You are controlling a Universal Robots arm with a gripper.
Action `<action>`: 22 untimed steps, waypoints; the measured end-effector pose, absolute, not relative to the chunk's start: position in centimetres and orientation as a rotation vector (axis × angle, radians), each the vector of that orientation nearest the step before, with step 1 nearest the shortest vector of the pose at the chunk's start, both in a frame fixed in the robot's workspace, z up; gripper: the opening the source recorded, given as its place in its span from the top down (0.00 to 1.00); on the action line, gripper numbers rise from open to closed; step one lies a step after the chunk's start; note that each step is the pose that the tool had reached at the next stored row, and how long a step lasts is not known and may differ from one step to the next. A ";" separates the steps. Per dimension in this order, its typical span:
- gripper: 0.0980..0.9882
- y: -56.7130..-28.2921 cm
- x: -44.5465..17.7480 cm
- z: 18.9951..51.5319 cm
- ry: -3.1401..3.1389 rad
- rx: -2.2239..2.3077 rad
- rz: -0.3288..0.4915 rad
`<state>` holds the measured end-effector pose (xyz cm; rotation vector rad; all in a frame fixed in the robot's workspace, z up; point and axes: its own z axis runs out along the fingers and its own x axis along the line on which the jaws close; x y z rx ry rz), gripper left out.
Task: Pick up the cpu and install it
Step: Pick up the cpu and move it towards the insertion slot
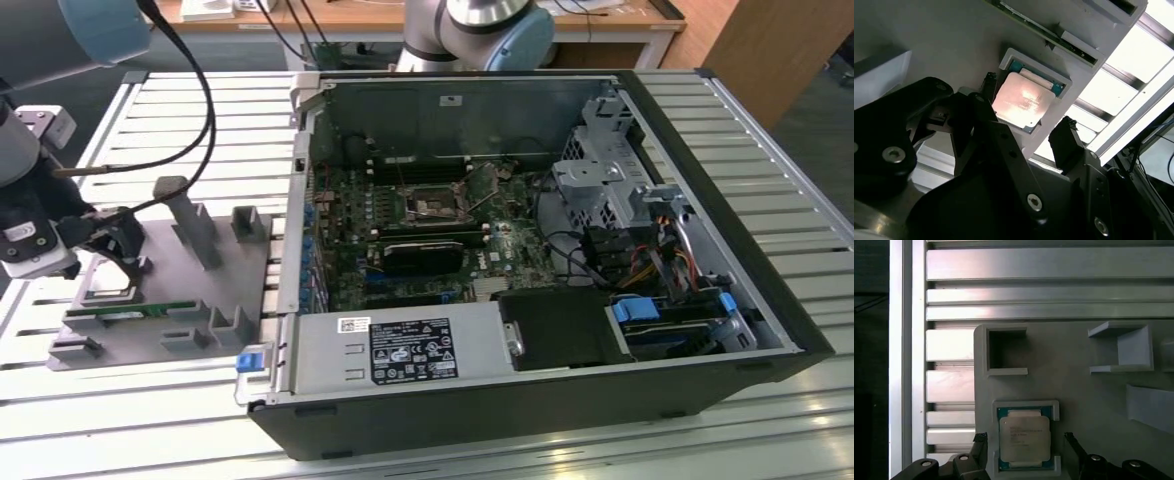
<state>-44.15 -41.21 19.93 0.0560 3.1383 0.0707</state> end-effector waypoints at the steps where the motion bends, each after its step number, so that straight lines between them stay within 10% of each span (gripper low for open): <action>1: 0.32 -41.2 -44.2 19.8 3.138 0.056 0.071; 22: 0.47 -41.3 -44.3 18.7 3.138 0.056 0.115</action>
